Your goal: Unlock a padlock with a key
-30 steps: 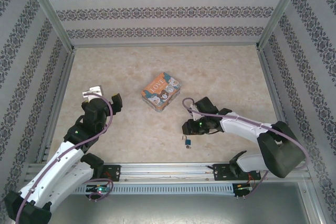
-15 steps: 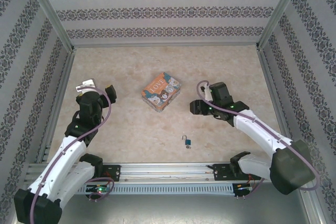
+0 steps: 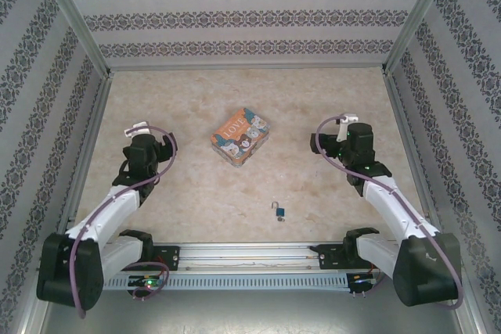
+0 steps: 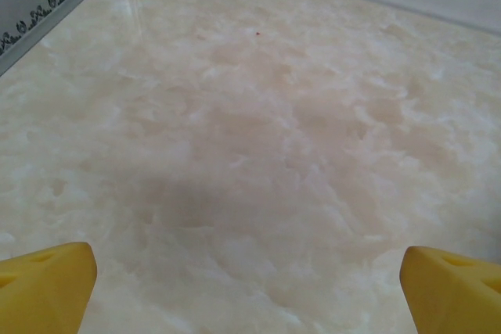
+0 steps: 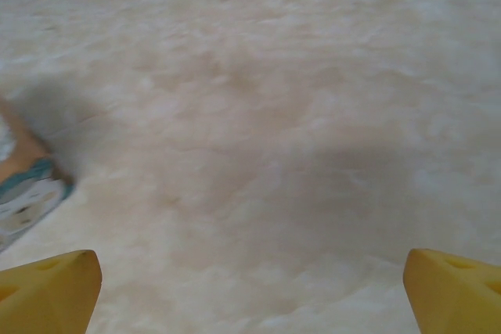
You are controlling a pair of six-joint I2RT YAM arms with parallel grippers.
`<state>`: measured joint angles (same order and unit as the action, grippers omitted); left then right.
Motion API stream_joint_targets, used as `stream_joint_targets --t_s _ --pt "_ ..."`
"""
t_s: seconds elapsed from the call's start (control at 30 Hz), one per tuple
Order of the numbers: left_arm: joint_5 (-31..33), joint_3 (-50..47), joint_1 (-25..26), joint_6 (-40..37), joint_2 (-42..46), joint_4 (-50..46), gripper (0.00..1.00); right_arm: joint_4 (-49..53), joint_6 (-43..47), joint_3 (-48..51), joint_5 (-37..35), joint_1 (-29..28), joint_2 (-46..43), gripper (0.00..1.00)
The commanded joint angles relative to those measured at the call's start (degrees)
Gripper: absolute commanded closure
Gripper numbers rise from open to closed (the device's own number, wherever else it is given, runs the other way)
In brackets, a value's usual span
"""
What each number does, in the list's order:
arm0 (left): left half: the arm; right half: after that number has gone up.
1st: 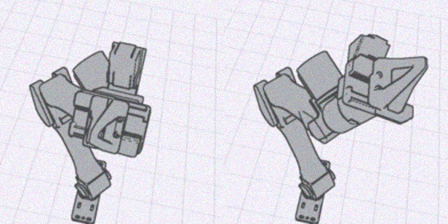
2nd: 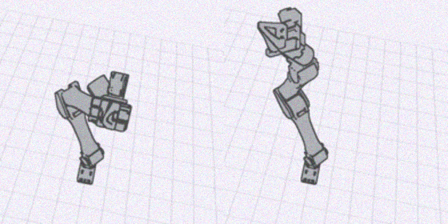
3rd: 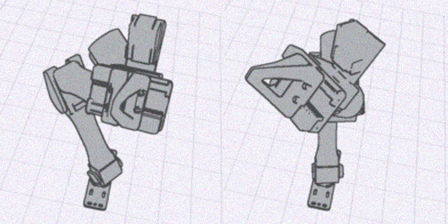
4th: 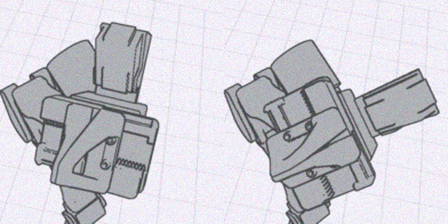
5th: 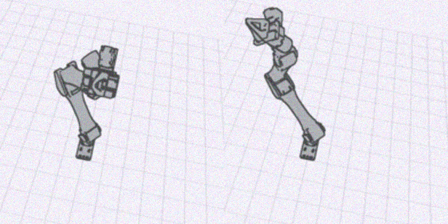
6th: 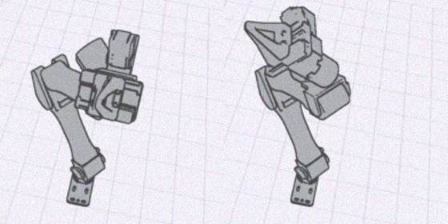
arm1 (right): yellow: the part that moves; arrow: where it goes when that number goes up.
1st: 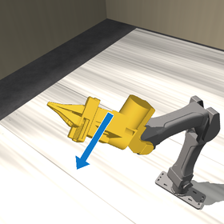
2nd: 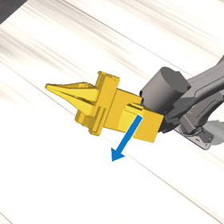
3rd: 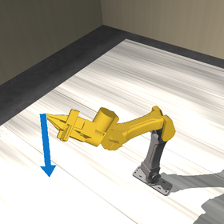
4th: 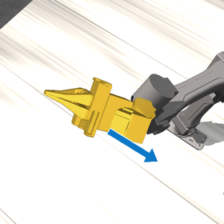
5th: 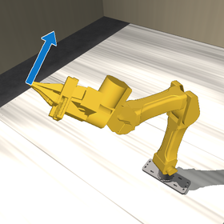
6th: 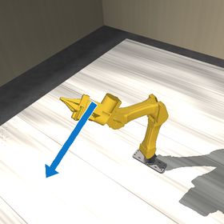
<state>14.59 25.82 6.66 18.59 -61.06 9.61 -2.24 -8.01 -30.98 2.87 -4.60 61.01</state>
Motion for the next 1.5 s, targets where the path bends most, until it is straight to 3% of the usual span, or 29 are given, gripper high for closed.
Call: stream_joint_targets --t_s 0.0,0.17,0.4,0.53,0.73,1.13,1.3,1.47 --pt "-0.1 -0.1 -1.1 -5.2 -2.7 10.0 0.01 -11.5 4.8 2.5 -1.3 2.7 2.5 0.02" --pt "1.3 0.7 -2.1 -9.5 -6.4 13.1 0.01 -23.2 8.0 6.0 -1.7 4.1 6.8 0.02" --pt "0.2 0.8 -4.4 -9.6 -10.2 14.3 0.01 -38.9 7.4 10.1 -2.0 4.6 14.2 0.02" --pt "-1.5 0.2 -5.5 -9.8 -13.0 17.1 0.01 -43.1 5.5 10.2 1.8 6.6 16.5 0.02" --pt "-3.9 -2.0 -5.8 -9.7 -16.4 25.5 0.01 -59.9 4.0 13.8 4.4 7.5 27.3 0.02" --pt "-6.7 -1.7 -6.1 -16.1 -24.2 36.0 0.01 -55.5 4.2 11.6 5.6 7.9 27.2 0.02" --pt "-10.0 -6.2 -6.1 -17.8 -31.4 51.8 0.01 -55.1 4.3 11.6 4.9 7.6 27.2 0.02" --pt "-9.3 -4.6 -6.2 -16.9 -30.1 46.4 0.01 -52.8 5.3 9.6 1.4 6.0 26.9 0.01"
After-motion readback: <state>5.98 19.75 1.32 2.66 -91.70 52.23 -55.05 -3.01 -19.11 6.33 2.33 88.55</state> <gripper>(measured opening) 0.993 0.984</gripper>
